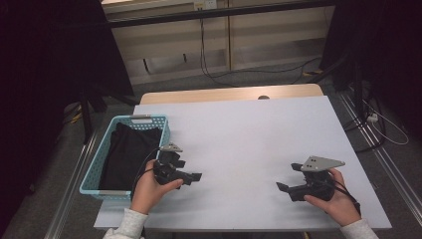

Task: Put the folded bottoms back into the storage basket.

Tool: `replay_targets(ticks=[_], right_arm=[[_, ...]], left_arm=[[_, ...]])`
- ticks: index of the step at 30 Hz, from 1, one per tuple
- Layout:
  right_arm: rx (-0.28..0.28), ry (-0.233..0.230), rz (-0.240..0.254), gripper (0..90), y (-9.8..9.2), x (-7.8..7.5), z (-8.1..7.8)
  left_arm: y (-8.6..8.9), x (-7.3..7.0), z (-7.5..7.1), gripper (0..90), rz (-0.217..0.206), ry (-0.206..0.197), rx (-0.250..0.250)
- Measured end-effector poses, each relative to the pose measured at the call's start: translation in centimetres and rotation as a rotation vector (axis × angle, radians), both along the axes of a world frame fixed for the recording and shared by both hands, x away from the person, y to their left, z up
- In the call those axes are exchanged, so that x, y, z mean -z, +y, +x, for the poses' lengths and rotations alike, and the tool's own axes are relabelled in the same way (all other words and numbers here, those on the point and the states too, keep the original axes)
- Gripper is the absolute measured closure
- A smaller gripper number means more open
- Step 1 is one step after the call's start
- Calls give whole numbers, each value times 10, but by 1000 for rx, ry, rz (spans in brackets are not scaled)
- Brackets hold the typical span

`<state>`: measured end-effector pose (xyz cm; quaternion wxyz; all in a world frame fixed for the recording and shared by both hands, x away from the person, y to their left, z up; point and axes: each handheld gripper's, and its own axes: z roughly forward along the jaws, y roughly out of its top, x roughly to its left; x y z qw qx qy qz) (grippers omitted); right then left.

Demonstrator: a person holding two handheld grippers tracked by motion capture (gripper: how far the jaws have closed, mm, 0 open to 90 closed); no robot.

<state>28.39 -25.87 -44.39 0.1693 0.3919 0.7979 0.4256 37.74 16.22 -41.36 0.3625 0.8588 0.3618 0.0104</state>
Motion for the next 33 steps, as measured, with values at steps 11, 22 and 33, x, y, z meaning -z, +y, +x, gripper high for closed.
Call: replay_targets(ticks=[11,22,33], right_arm=[[4,-4,2,142,-4,-1,-3],[13,-2,-4,139,-9,1,-6],[25,9,1,137,-13,3,-9]], left_arm=[[1,1,-7,107,-13,-23,17],[2,4,-14,82,-41,-52,14],[0,9,-17,61,-31,-57,22]])
